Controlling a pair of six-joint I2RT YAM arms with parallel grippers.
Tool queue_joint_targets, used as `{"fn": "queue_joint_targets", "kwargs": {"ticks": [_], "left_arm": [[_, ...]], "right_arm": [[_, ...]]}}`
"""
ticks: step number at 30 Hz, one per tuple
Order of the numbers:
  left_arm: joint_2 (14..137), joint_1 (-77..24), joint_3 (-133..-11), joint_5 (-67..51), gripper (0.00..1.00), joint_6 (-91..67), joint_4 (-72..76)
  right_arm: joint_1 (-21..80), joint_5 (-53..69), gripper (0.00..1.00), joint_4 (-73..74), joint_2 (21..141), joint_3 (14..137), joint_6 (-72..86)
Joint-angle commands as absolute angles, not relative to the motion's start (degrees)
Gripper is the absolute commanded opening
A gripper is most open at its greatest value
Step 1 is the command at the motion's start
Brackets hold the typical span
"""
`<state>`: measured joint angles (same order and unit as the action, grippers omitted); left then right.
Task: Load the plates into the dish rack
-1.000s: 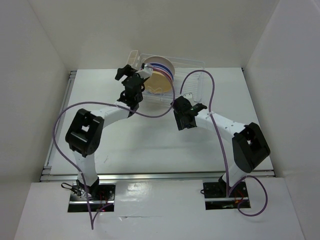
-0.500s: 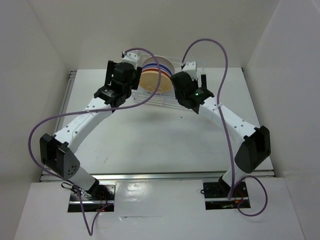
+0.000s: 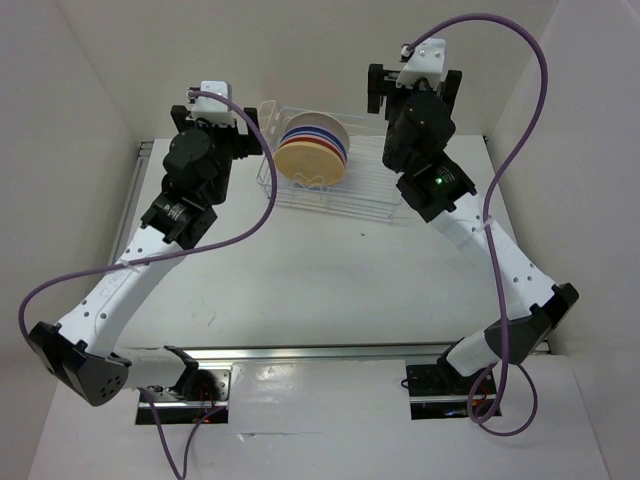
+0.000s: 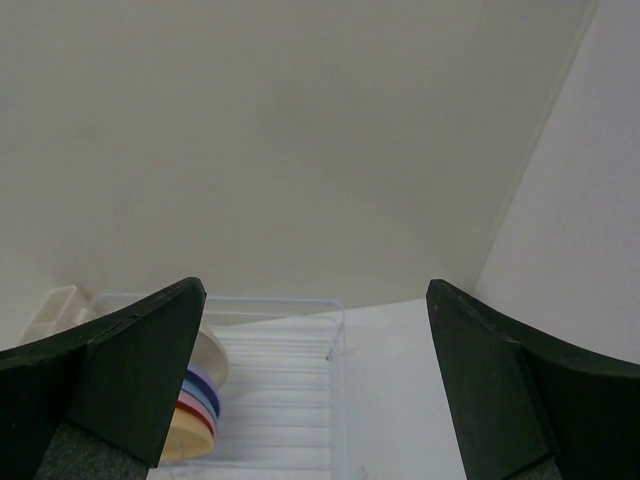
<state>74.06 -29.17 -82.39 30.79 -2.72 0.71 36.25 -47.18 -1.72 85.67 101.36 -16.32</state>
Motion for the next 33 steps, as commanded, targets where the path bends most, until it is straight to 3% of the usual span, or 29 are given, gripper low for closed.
{"fn": "queue_joint_targets", "kwargs": {"ticks": [1,6,20,26,33], "left_arm": [[72.9,-29.2,-79.5,28.1,1.0,3.1,12.6],[77.0,-29.2,-85.9,29.9,1.0,2.0,8.9],[74.4,-28.7,-83.7,32.2,1.0,4.2,9.4],[72.9,-28.0,-81.5,31.5,1.0,4.8,12.8],[73.4,-27.0,-81.5,31.5,1.0,3.5,12.3]], "right_arm": [[37.3,-52.5,1.0,6.7,85.0,98.0,-14.7],[37.3,-56.1,1.0,10.6,80.3,93.9,-10.7],[37.3,-56.4,1.0,7.4,80.6,93.1,-13.4],[36.6,-62.0,1.0,-3.0,79.5,91.0,-22.5],[36.6,-64.0,1.0,-1.7,78.8,88.7,-21.9]]}}
